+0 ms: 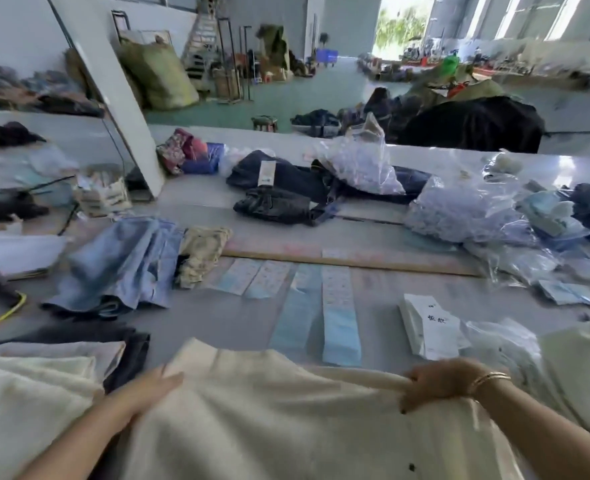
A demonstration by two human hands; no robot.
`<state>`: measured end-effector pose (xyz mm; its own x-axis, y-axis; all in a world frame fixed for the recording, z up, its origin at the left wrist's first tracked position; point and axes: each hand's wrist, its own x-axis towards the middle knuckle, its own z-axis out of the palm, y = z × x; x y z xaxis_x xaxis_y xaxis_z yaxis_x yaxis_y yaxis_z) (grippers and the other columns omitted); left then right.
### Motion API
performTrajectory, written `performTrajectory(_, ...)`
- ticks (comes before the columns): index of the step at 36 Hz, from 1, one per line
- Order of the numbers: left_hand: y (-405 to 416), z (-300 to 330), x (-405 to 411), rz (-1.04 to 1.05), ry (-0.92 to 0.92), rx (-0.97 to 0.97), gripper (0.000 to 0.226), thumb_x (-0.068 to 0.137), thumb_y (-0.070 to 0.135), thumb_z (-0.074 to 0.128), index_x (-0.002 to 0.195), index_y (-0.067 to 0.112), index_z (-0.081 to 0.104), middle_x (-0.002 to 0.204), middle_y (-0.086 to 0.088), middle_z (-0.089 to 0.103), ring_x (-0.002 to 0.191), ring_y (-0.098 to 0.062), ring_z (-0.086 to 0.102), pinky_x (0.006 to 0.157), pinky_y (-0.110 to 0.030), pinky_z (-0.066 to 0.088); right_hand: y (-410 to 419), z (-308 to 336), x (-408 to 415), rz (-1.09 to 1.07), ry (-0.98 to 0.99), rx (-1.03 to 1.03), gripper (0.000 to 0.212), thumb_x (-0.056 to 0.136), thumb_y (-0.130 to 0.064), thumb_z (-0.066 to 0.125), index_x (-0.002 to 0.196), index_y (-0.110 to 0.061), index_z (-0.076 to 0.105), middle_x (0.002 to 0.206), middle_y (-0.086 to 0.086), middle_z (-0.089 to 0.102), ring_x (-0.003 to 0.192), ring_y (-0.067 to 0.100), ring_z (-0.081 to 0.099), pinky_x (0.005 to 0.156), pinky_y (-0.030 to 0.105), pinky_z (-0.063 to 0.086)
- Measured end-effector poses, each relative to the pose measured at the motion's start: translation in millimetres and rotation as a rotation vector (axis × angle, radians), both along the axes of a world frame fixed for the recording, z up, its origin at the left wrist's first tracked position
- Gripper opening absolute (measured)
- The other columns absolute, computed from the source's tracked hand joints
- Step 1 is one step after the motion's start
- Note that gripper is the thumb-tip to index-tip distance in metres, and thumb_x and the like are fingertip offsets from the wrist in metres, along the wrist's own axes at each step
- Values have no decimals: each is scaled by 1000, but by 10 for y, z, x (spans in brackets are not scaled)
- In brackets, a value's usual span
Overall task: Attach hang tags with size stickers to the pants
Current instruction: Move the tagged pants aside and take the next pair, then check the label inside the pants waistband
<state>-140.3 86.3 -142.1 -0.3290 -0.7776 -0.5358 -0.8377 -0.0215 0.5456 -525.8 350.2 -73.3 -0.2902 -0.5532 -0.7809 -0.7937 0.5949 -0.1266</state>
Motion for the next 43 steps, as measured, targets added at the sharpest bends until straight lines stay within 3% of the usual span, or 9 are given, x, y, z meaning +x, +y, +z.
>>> performTrajectory(7,642,-626,-311,74,-214,-525,42,75,11,54,111,-8,64,111,-37,59,95,-52,59,82,-57,48,-208,-920,435,-125,360,-405,45,89,-34,48,134,-37,40,136,-9,46,129,19,40,113,54,14)
performTrajectory(10,916,-787,-526,-215,-140,-623,74,57,34,77,127,17,59,137,-22,51,124,-40,48,97,-58,38,46,-1081,621,-268,321,-673,49,84,-31,62,131,-28,49,133,-5,48,127,22,44,109,54,21)
performTrajectory(12,1104,-798,-642,-338,-60,-719,67,79,60,43,140,34,36,154,-8,27,144,-22,22,113,-51,18,359,-1198,556,-412,411,-845,48,70,-14,78,116,-12,64,120,9,62,111,34,58,97,56,37)
performTrajectory(18,1314,-976,-768,-407,-18,-676,67,89,68,1,150,41,-1,161,6,-9,148,-16,4,84,-71,39,1120,-1113,132,-1112,215,-374,65,88,-39,61,141,-9,37,140,9,44,130,28,41,106,35,34)
performTrajectory(23,1278,-910,-735,-363,-41,-781,66,88,70,0,148,44,-8,161,6,-8,148,-13,-6,82,-76,35,1261,-1062,-3,-1083,-178,-336,45,74,-30,79,101,3,65,88,11,69,85,25,65,65,19,49)
performTrajectory(27,1401,-719,-886,-361,-88,-577,72,82,54,45,148,39,24,140,-17,42,119,-38,46,78,-70,44,1160,-812,143,-1100,-541,-365,33,76,-2,74,105,10,64,92,24,71,84,36,70,72,36,57)
performTrajectory(30,1561,-536,-1115,-454,26,-534,46,57,24,85,101,31,74,106,1,70,90,-23,68,71,-35,57,950,-562,387,-1026,-641,-518,28,79,3,68,106,10,64,95,22,72,90,34,69,73,32,56)
performTrajectory(36,2085,22,-1540,-138,712,120,19,81,40,66,94,26,66,73,3,69,59,-4,63,49,-19,45,546,-185,1176,-836,-760,-846,34,67,-17,70,100,-7,70,93,8,75,89,17,70,74,23,53)
performTrajectory(43,2011,160,-1500,-75,742,227,45,65,41,73,102,21,58,88,-7,72,81,-19,70,71,-26,54,433,-72,1486,-834,-869,-934,30,79,-14,65,109,-9,67,103,9,73,98,21,68,80,25,53)
